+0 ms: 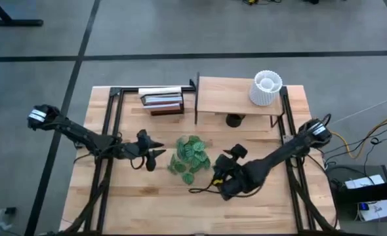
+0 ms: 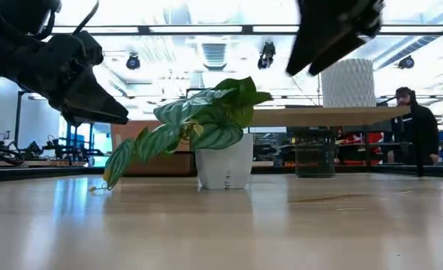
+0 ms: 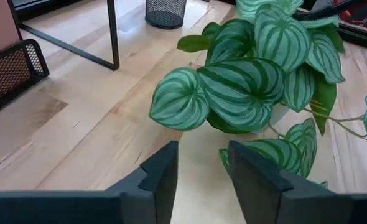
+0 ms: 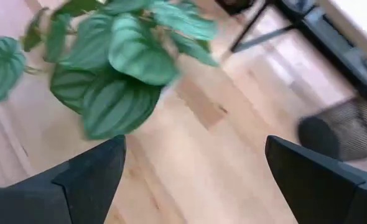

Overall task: Stock shelves
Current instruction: Remove the black pen organizer from the shelf

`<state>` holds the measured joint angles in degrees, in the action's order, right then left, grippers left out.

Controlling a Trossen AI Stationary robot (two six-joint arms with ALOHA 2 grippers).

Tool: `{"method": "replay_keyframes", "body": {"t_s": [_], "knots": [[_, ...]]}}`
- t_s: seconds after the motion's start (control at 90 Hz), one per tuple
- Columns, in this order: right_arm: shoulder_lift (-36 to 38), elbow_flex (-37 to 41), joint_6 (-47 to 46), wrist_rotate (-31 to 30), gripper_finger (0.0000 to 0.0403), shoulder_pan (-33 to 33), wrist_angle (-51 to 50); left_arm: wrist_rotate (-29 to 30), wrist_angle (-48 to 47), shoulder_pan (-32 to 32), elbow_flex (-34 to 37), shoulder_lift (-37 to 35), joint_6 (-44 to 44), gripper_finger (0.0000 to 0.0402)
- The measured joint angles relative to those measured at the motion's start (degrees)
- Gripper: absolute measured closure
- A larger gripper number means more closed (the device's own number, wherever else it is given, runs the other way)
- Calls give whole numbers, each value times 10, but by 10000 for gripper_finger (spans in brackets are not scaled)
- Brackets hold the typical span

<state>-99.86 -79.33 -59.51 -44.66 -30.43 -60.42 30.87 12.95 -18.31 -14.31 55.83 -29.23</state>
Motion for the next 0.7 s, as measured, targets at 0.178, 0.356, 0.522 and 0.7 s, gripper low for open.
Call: {"method": "replay_keyframes", "body": {"t_s": [0.178,0.356,0.522,0.7], "knots": [[23,0,-51,-4,38,-27,-95,0,1,0,0,0,0,277],[32,0,-112,-4,38,-46,-170,0,3,0,0,0,0,286],[30,10,-130,-21,39,-55,-183,0,4,0,0,0,0,295],[20,40,-158,-38,39,-57,-181,0,4,0,0,0,0,299]]}}
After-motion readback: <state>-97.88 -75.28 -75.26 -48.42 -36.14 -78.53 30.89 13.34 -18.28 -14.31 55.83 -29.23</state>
